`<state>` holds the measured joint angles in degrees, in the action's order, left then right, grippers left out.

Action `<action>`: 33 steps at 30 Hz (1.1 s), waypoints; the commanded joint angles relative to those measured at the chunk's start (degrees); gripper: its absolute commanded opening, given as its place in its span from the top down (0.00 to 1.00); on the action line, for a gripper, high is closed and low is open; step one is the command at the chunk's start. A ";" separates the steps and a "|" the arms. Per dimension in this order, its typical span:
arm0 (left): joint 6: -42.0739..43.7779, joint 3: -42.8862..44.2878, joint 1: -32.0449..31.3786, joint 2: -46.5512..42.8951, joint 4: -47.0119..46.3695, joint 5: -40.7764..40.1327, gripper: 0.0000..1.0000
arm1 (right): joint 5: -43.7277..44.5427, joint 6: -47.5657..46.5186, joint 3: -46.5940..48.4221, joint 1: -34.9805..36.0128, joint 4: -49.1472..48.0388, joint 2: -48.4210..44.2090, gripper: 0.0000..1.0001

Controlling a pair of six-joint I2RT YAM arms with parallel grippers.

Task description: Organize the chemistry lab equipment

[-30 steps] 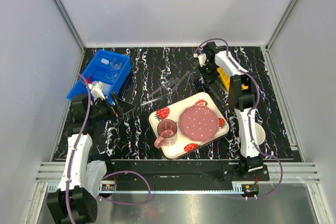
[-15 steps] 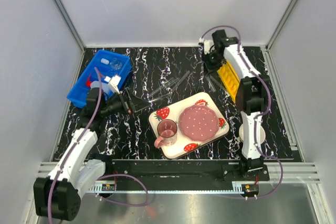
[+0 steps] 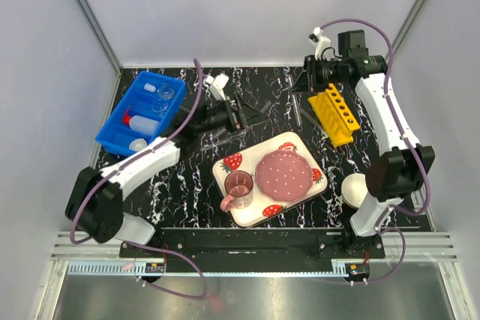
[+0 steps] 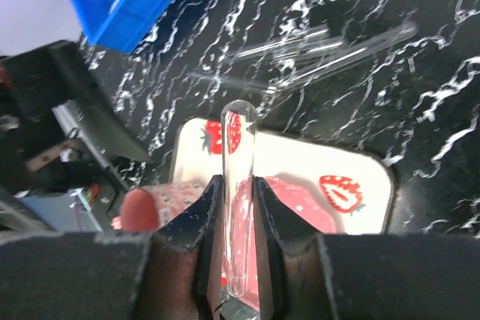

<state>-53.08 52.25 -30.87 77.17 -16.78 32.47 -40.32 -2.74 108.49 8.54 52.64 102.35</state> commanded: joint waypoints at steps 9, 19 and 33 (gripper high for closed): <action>-6.42 15.16 -11.39 18.28 -14.07 -5.49 0.04 | -18.13 18.73 -19.79 -5.81 -19.05 -15.42 0.80; -9.76 17.63 -13.69 22.59 -18.03 -4.70 0.30 | -19.98 22.86 -25.96 -7.04 -24.34 -18.76 0.80; -13.80 16.57 -13.69 23.56 -22.07 -1.79 0.71 | -20.68 25.68 -31.40 -7.66 -29.87 -21.13 0.79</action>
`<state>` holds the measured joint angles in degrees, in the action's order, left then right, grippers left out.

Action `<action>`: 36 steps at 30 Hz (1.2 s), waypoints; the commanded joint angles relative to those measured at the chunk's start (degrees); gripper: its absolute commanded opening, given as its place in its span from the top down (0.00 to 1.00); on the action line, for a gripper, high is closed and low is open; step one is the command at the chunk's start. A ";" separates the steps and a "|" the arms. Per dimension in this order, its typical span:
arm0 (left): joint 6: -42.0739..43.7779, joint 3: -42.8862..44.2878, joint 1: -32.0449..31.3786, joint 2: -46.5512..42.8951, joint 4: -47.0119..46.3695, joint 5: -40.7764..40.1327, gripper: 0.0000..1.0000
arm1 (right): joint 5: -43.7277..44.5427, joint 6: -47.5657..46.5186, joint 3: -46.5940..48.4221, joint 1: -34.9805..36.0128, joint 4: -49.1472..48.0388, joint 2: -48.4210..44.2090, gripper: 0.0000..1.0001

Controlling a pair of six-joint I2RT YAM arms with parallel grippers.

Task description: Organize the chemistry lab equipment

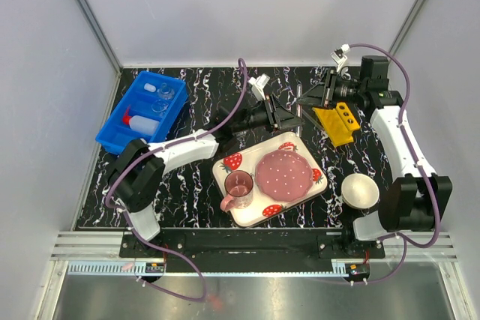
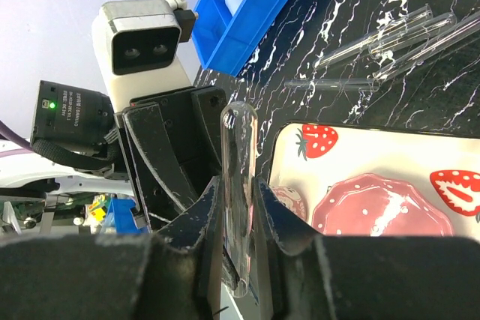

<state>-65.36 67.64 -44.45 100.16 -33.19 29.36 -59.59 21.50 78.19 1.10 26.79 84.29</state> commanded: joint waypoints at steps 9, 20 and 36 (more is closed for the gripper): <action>-0.73 0.48 -0.03 -0.23 -5.04 2.36 0.84 | -1.40 0.30 -3.13 -0.22 -5.25 -5.10 0.74; 13.91 1.61 0.06 -4.44 5.31 4.73 0.88 | -2.72 -4.53 -3.76 -0.49 -2.80 -6.86 0.29; 32.67 2.41 1.47 -9.63 20.97 11.33 0.87 | -5.71 -14.64 5.30 1.26 14.17 0.61 0.23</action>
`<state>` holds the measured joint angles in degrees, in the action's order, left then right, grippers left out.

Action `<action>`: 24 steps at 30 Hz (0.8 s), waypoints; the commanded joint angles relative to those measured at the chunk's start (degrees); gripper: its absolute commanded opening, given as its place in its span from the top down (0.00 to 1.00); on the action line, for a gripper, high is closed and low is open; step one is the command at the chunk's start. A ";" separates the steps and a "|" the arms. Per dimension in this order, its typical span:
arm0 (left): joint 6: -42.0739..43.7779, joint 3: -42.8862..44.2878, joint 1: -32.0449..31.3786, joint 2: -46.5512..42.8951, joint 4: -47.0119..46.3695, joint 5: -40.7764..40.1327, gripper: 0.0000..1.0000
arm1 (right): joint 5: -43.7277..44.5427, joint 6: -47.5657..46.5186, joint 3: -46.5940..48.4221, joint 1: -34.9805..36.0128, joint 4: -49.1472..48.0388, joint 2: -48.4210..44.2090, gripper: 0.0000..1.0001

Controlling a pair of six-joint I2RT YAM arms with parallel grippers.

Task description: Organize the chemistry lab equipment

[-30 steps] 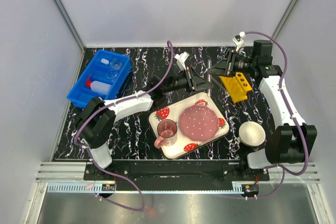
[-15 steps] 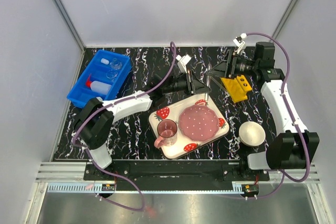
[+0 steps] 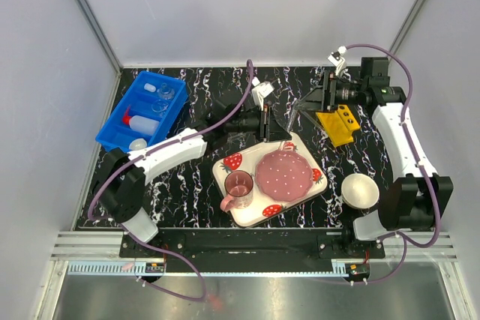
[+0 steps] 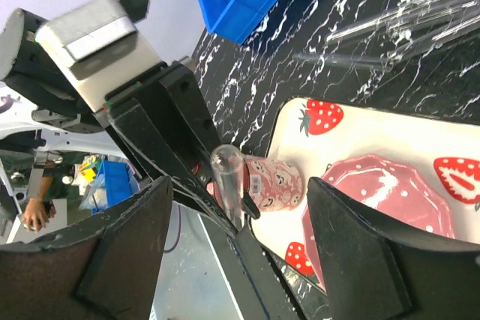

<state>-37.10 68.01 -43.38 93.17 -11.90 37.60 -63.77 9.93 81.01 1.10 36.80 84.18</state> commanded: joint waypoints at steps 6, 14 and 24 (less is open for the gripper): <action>7.04 2.83 0.31 -2.81 2.40 3.00 0.87 | -1.53 -4.57 2.83 5.66 6.18 0.98 0.31; 11.17 4.41 0.40 -3.25 7.50 2.74 0.87 | -3.03 -2.55 2.92 6.10 5.31 2.21 0.51; 13.81 5.82 0.40 -3.08 11.28 2.48 0.85 | -4.08 -2.99 3.54 6.10 5.04 1.60 0.80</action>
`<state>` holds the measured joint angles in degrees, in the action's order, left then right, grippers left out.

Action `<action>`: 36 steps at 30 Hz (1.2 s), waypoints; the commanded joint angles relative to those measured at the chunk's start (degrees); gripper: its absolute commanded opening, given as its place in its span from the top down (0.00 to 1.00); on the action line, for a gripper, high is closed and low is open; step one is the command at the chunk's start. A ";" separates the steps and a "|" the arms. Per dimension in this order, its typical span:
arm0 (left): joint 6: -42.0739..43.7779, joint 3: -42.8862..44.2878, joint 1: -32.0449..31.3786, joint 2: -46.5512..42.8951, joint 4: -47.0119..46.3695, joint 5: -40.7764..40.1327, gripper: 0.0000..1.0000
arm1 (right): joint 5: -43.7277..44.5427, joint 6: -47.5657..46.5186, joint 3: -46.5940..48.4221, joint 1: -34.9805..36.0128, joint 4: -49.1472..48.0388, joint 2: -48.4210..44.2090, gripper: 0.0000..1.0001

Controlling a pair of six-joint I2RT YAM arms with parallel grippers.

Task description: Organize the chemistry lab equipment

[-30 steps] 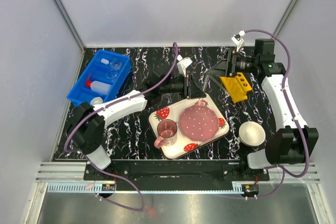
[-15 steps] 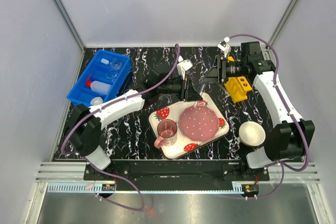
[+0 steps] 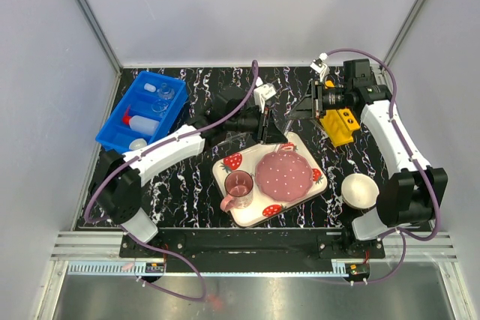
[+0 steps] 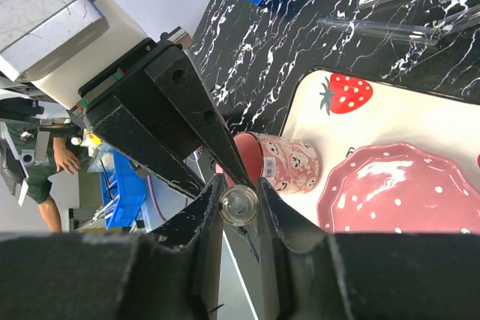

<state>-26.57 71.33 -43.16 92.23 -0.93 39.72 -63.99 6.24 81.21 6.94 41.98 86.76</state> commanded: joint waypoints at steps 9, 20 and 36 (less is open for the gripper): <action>0.29 -0.92 3.60 -7.58 -2.76 -1.39 0.53 | 1.23 -2.64 6.15 -2.71 1.18 -2.82 0.82; 16.80 -9.00 13.97 -34.90 15.07 -23.00 0.01 | 29.16 -16.43 13.19 -5.80 -2.41 2.18 0.82; 10.05 -31.08 20.66 -59.09 19.56 -31.64 0.01 | 46.76 -22.15 22.40 -5.89 -18.95 19.49 0.80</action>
<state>-14.46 40.10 -22.85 34.85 20.03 11.03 -21.15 -14.50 97.62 1.06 28.86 103.53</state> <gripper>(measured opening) 0.984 0.261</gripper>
